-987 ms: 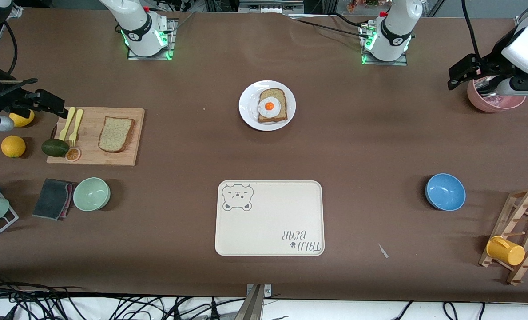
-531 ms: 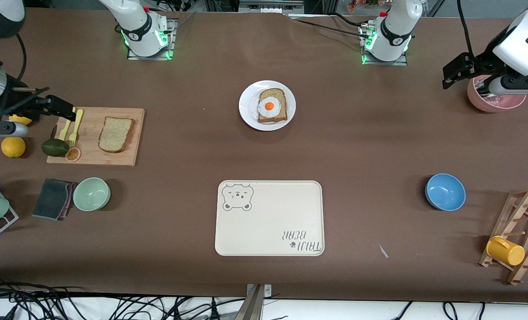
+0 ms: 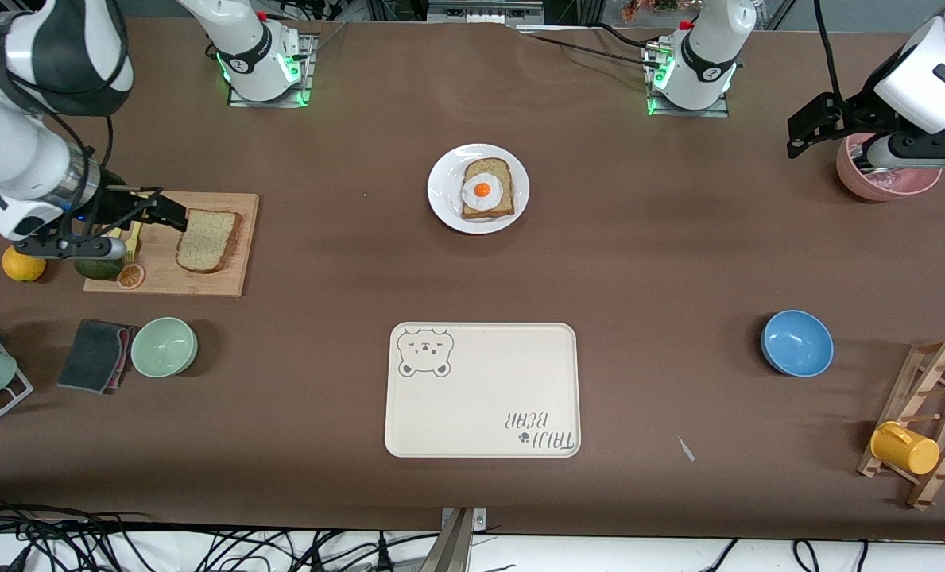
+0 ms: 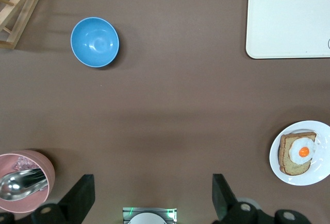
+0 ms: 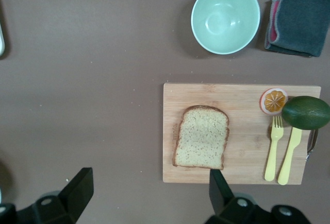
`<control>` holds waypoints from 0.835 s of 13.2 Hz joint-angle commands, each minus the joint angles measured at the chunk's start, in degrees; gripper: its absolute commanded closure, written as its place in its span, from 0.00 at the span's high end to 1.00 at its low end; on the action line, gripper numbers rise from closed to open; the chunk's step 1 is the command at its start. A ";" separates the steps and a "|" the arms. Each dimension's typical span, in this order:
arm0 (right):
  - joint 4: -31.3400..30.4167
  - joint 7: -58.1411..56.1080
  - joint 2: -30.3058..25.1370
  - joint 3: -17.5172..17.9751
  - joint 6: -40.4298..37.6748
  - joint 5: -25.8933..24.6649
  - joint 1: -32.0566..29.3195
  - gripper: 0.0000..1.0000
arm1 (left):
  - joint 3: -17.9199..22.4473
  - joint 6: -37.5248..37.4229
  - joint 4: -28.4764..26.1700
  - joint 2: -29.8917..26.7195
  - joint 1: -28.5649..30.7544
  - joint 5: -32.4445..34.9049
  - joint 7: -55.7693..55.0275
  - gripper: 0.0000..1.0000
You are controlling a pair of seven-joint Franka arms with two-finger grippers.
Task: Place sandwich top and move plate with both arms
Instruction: 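Reach the right gripper down to the bread slice on the cutting board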
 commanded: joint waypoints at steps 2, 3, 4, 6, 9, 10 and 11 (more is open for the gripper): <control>-9.83 1.46 -0.16 1.64 11.15 -5.20 0.19 0.99 | -1.77 -1.13 1.45 0.46 0.13 -0.19 -0.18 1.00; -10.01 4.16 1.25 1.64 12.04 -5.28 0.19 0.99 | -1.77 -1.04 1.45 0.46 0.13 -0.19 -0.10 1.00; -11.31 6.62 1.52 1.64 13.44 -5.89 0.19 0.99 | -1.43 -1.04 1.62 0.46 0.31 -0.28 0.34 1.00; -15.96 8.39 1.44 1.64 17.47 -6.69 0.19 0.99 | -1.33 -1.04 2.85 0.64 0.66 -0.02 0.34 1.00; -19.24 11.81 3.71 1.56 22.85 -7.04 0.28 0.99 | -1.60 -1.13 2.85 0.55 0.49 -0.11 -0.27 1.00; -18.98 12.35 5.29 1.55 23.46 -9.57 0.10 0.99 | -1.77 -1.13 2.94 0.55 0.31 -0.02 -0.27 1.00; -19.15 13.23 5.83 1.29 24.08 -11.16 0.02 0.98 | -1.86 -1.13 2.94 0.55 0.22 -0.02 -0.27 1.00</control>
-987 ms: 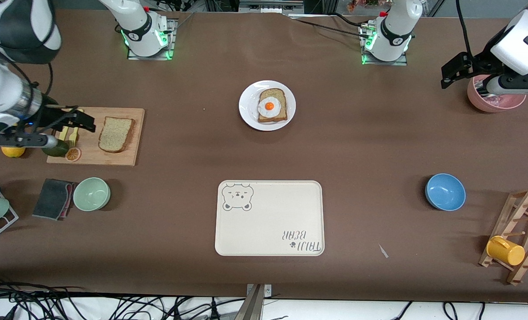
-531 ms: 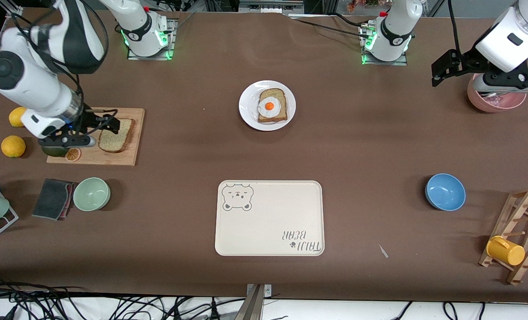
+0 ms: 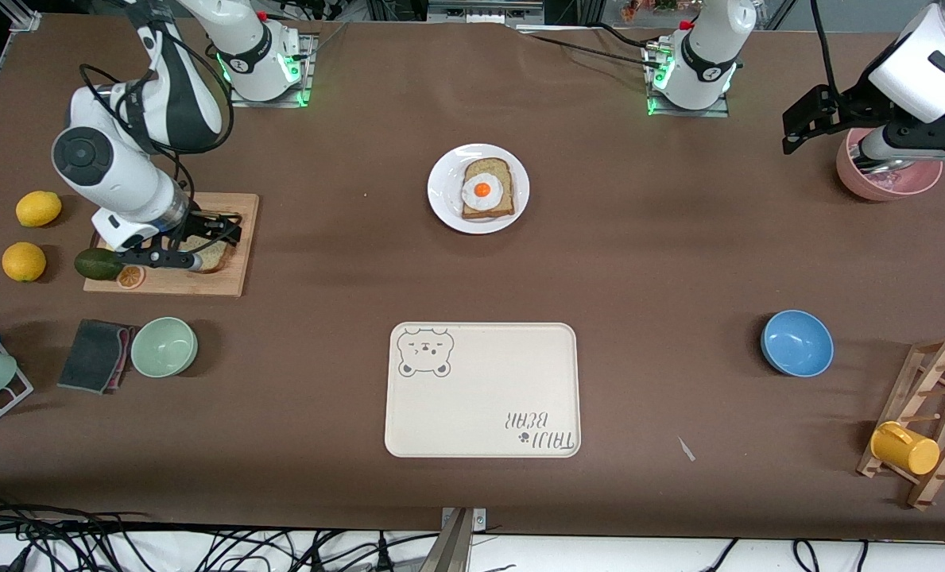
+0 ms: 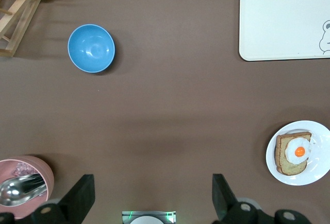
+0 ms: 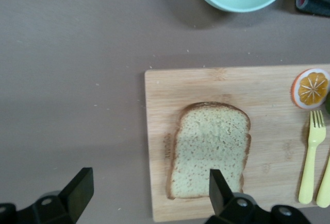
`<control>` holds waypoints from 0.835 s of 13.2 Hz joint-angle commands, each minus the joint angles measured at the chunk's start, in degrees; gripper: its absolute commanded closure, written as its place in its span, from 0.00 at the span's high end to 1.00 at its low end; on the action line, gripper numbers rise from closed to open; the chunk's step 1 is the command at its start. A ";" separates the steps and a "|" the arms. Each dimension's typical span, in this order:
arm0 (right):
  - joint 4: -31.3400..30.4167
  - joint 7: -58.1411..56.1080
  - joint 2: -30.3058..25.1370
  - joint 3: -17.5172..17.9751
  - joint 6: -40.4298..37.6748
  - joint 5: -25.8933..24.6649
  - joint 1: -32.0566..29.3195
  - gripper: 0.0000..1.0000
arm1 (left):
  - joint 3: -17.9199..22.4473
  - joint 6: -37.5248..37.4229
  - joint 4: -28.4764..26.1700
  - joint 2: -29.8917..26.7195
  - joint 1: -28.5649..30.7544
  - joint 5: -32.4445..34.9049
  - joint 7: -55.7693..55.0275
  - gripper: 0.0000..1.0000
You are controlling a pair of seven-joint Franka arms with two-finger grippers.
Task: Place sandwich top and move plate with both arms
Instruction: 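Reach the right gripper down to the bread slice on the cutting board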
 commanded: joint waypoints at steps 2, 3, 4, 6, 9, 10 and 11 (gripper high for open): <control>-0.92 6.63 1.94 -0.29 1.93 -3.48 -0.10 0.96 | -0.10 -1.13 1.68 0.55 0.06 -0.11 -0.09 1.00; -1.18 7.61 2.64 -0.29 1.93 -3.58 -0.10 0.94 | -0.09 -1.13 1.77 0.55 0.15 -0.11 0.08 1.00; -1.36 8.14 3.43 -0.29 2.10 -3.66 -0.10 0.92 | -0.09 -1.13 1.69 0.64 0.24 -0.02 0.17 1.00; -2.14 9.02 4.06 -0.29 3.24 -3.58 -0.10 0.89 | 0.17 -1.13 1.77 0.55 0.41 -0.11 0.26 1.00; -2.85 13.48 6.50 -0.12 4.83 -3.84 0.16 0.88 | -0.09 -1.13 1.77 0.55 0.24 -0.11 0.17 1.00; -2.77 14.29 6.95 -0.12 4.83 -5.67 0.33 0.88 | -0.01 -1.13 1.77 0.55 0.33 -0.20 0.34 1.00; -2.77 14.39 7.13 -0.21 4.74 -7.51 0.25 0.87 | 0.17 -1.13 1.77 0.55 0.41 -0.20 0.35 1.00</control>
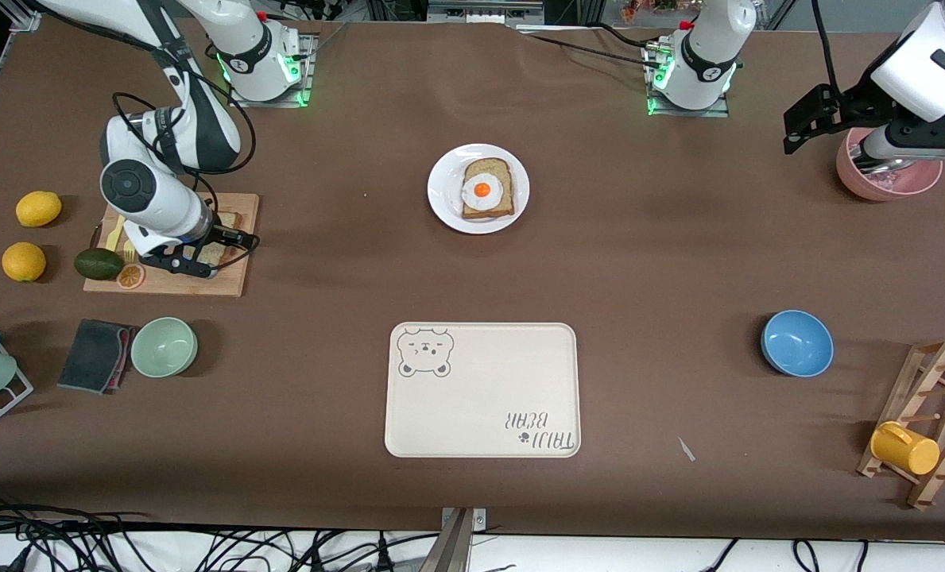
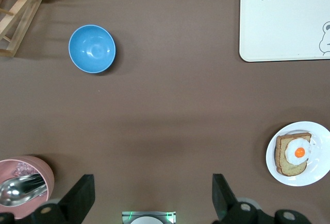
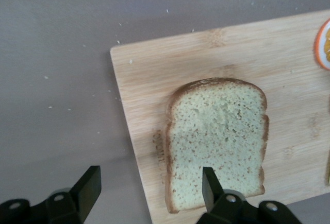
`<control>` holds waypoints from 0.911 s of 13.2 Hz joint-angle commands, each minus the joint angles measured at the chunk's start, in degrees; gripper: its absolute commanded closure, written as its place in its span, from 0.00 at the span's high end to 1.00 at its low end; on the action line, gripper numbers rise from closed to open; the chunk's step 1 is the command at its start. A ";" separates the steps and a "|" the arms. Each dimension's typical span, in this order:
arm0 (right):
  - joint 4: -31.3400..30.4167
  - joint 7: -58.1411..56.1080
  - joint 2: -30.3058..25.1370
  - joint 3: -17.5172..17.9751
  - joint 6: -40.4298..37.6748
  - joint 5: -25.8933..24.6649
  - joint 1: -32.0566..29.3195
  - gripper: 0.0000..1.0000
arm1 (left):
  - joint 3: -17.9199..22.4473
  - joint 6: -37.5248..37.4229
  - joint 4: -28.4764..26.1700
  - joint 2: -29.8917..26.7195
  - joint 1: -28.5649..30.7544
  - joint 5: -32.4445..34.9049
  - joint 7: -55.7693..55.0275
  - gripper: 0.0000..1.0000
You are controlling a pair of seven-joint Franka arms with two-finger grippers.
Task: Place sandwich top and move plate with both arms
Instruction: 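Grasp the bread slice with the right gripper and lift it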
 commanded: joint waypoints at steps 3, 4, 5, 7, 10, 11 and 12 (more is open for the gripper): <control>-0.44 5.02 1.69 -0.07 1.00 -3.53 0.22 0.79 | 0.26 -1.13 1.65 0.55 0.29 0.07 0.34 1.00; -0.44 6.26 2.05 -0.07 1.09 -4.05 0.22 0.77 | 0.26 -1.22 1.65 0.55 0.29 0.07 0.26 1.00; -0.44 6.53 1.96 -0.07 1.18 -4.67 0.30 0.75 | 0.26 -1.22 1.65 0.55 0.29 -0.02 0.34 1.00; -0.44 6.62 2.31 -0.07 1.18 -4.76 0.22 0.73 | 0.44 -1.22 1.65 0.55 0.37 -0.11 0.43 1.00; -0.44 6.71 2.84 -0.07 1.00 -4.76 0.22 0.72 | 0.96 -1.13 1.65 0.63 0.64 -0.20 0.43 1.00; -0.44 6.71 2.93 -0.16 1.09 -4.76 0.13 0.72 | 1.05 -1.13 1.56 0.63 0.81 -0.20 0.43 1.00; -0.44 6.71 3.54 -0.42 1.09 -4.76 0.13 0.71 | 1.05 -1.13 1.65 0.63 0.81 -0.20 0.17 1.00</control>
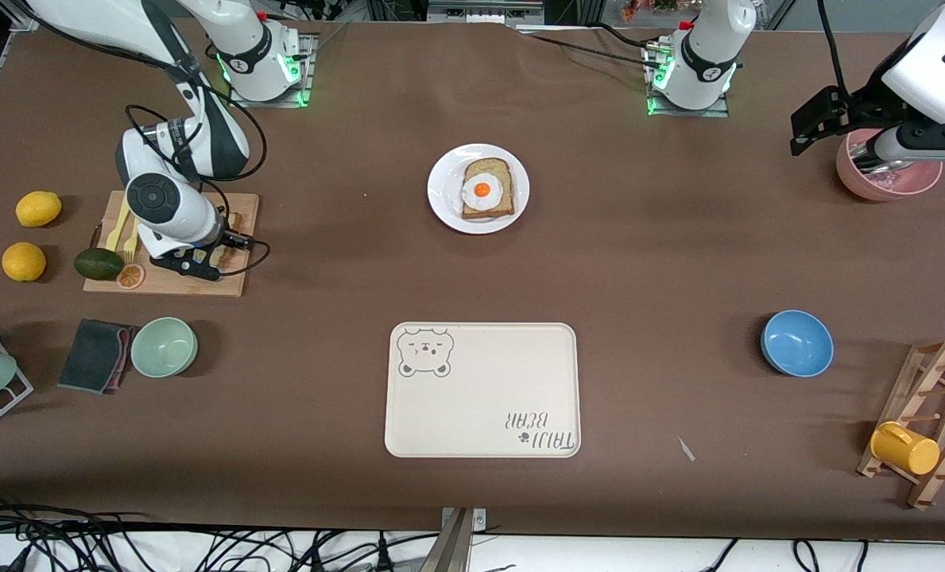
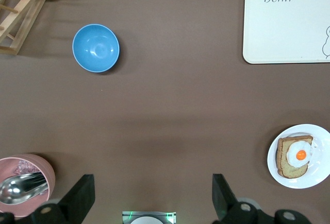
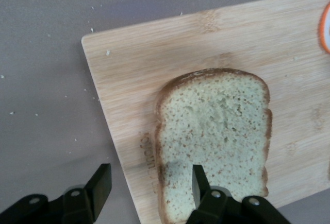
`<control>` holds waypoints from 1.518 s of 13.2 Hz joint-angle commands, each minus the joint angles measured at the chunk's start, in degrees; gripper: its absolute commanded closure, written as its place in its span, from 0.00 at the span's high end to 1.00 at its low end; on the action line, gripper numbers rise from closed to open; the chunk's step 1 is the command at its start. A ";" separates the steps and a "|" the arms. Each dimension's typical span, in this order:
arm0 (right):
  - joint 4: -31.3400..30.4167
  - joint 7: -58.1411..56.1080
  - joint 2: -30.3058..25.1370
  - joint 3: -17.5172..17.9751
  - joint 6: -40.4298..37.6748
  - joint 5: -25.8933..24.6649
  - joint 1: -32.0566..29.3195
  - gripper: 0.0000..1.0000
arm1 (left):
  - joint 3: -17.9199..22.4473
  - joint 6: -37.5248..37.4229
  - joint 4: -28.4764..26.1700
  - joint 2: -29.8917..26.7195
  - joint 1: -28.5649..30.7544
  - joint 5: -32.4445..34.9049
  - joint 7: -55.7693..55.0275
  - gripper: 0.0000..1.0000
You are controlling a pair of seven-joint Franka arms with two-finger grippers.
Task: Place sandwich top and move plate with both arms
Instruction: 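Grasp the bread slice with the right gripper and lift it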
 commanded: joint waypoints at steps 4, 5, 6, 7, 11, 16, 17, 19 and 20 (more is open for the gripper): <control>-0.41 1.45 0.49 -0.74 0.61 -1.48 0.04 0.65 | 0.03 -1.13 1.64 0.63 0.34 -0.20 -0.09 1.00; -0.41 1.45 0.49 -1.35 0.52 -1.57 0.04 0.65 | 0.03 -1.13 1.64 0.63 0.34 -0.11 -0.09 1.00; -0.41 1.45 0.57 -1.62 0.52 -1.57 0.04 0.63 | 0.03 -1.04 1.64 0.72 0.34 -0.11 -0.09 1.00; -0.41 1.45 0.75 -1.71 0.52 -1.57 0.04 0.62 | 0.03 -1.04 1.64 1.07 0.25 -0.20 -0.09 1.00; -0.49 1.45 1.01 -2.06 -0.44 -1.57 0.04 0.58 | 0.03 -1.04 1.64 1.33 0.25 -0.29 -0.18 1.00; -0.41 1.36 1.28 -2.06 -0.79 -1.57 0.04 0.39 | 0.12 -0.43 1.64 1.86 0.34 -0.20 -0.18 1.00; -0.32 1.28 1.19 -2.06 -1.32 -1.57 0.04 0.35 | 0.12 -0.43 1.64 1.95 0.34 -0.20 -0.18 1.00; 0.12 0.75 1.19 -2.06 -1.67 -1.75 0.21 0.16 | 0.12 -0.34 1.64 1.95 0.34 -0.20 -0.18 1.00; 0.29 0.75 1.28 -1.97 -2.02 -2.44 0.39 0.00 | 0.12 -0.43 1.64 1.95 0.34 -0.20 -0.18 1.00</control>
